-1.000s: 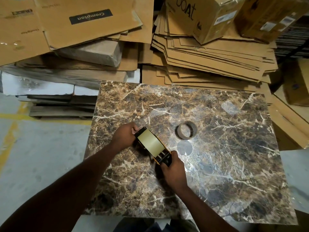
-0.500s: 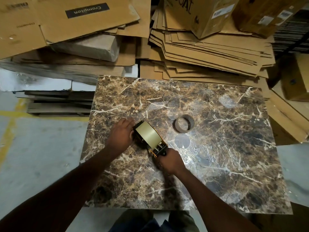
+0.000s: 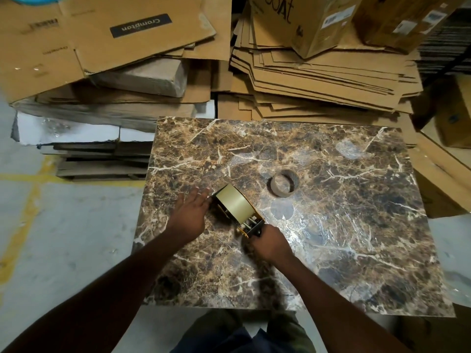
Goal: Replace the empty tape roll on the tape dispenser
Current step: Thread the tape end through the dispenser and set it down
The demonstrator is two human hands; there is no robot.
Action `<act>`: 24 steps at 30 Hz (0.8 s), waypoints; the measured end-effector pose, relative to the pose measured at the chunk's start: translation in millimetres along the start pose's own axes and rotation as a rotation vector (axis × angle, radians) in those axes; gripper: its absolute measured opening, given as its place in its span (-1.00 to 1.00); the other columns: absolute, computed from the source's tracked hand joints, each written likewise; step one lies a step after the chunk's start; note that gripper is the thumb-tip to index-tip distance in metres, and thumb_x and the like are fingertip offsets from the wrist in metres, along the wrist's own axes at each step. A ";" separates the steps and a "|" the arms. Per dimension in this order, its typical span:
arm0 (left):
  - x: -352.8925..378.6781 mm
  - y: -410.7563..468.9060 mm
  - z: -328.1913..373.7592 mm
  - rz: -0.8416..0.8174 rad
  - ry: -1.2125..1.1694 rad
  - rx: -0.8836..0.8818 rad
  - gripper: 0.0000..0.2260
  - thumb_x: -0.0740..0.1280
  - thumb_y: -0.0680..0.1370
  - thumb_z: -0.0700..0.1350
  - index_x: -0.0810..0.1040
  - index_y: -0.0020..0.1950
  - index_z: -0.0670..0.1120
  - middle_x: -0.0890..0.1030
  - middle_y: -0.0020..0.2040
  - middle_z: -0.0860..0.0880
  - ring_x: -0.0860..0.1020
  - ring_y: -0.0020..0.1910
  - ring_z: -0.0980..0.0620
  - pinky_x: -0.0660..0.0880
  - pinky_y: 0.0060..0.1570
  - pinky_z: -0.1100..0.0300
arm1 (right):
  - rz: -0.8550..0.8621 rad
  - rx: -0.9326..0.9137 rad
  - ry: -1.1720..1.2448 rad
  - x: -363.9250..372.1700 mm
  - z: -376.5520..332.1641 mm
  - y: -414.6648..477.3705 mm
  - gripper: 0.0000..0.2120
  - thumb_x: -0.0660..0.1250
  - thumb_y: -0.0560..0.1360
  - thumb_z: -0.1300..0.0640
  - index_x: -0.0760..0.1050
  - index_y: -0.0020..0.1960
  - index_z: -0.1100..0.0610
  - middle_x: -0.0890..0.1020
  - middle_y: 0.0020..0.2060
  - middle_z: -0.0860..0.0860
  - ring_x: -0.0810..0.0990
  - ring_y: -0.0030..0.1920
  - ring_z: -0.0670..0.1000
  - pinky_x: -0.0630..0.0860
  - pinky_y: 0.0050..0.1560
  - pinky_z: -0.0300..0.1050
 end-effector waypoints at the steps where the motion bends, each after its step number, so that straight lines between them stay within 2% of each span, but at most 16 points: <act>1: -2.1 -2.2 3.1 0.001 0.006 0.003 -0.32 0.26 0.54 -0.11 0.16 0.67 -0.03 0.09 0.71 -0.02 0.04 0.68 -0.17 0.01 0.60 -0.32 | -0.001 0.009 -0.001 -1.2 2.6 -3.7 -0.74 0.39 0.48 -0.08 0.64 -0.04 0.12 0.65 -0.26 0.00 0.62 -0.26 0.01 0.48 -0.25 -0.13; 4: -3.2 -8.3 13.6 -0.017 0.030 0.028 -0.31 0.35 0.50 -0.08 0.26 0.63 -0.05 0.27 0.65 -0.05 0.18 0.64 -0.15 0.15 0.58 -0.25 | 0.000 0.017 -0.009 -5.4 7.2 -14.7 -0.81 0.38 0.49 -0.06 0.59 -0.11 0.07 0.61 -0.29 -0.02 0.62 -0.24 0.06 0.47 -0.22 -0.14; 8: -7.0 -20.3 25.3 0.055 -0.108 -0.039 -0.49 0.30 0.46 -0.23 0.53 0.43 -0.06 0.53 0.46 -0.06 0.37 0.52 -0.11 0.33 0.51 -0.13 | 0.008 0.023 -0.044 -11.5 20.6 -30.6 -0.89 0.38 0.50 0.01 0.52 -0.16 0.01 0.57 -0.32 -0.03 0.54 -0.35 -0.04 0.44 -0.29 -0.17; 11: -14.7 -30.5 43.3 0.123 -0.135 -0.052 -0.58 0.31 0.43 -0.30 0.62 0.27 -0.06 0.63 0.33 -0.05 0.51 0.38 -0.09 0.41 0.39 -0.07 | -0.003 0.027 -0.083 -15.8 37.1 -44.2 -0.88 0.39 0.48 0.01 0.60 -0.12 0.05 0.61 -0.30 0.01 0.56 -0.34 -0.02 0.38 -0.38 -0.21; 15: -17.1 -40.7 65.7 0.152 -0.167 -0.093 -0.64 0.30 0.37 -0.31 0.64 0.11 -0.08 0.69 0.15 -0.07 0.58 0.16 -0.08 0.46 0.32 0.01 | -0.014 0.060 -0.099 -23.2 61.0 -62.4 -0.77 0.35 0.46 0.00 0.65 0.00 0.11 0.73 -0.08 0.12 0.66 -0.16 0.15 0.46 -0.21 -0.15; 19: -23.3 -58.9 84.2 0.140 -0.136 -0.275 -0.80 0.34 0.41 -0.28 0.63 0.01 -0.13 0.68 0.02 -0.13 0.60 0.11 -0.16 0.49 0.18 0.03 | -0.021 0.059 -0.108 -29.8 83.2 -80.4 -0.78 0.33 0.46 0.00 0.64 -0.01 0.10 0.73 -0.07 0.12 0.70 -0.08 0.17 0.43 -0.21 -0.15; 21: -15.0 -62.5 94.6 0.125 -0.077 -0.241 -0.77 0.32 0.41 -0.26 0.63 0.03 -0.13 0.67 0.04 -0.13 0.60 0.11 -0.16 0.49 0.15 0.01 | -0.018 0.063 -0.096 -33.0 95.3 -88.6 -0.78 0.33 0.45 0.02 0.64 -0.03 0.11 0.74 -0.06 0.14 0.70 -0.07 0.18 0.45 -0.20 -0.14; 24: 4.9 -63.4 105.8 0.082 -0.041 -0.170 -0.58 0.30 0.40 -0.22 0.61 0.25 -0.11 0.65 0.22 -0.10 0.58 0.22 -0.16 0.49 0.25 -0.02 | -0.039 0.074 -0.095 -35.9 109.7 -99.5 -0.78 0.35 0.45 0.06 0.64 0.00 0.16 0.73 -0.04 0.15 0.70 -0.05 0.18 0.44 -0.18 -0.15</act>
Point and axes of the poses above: each hand's wrist, its own y-axis towards the middle knuckle, its own x-axis out of the palm, z = x × y, the point moved 9 cm from there along y, towards the middle knuckle
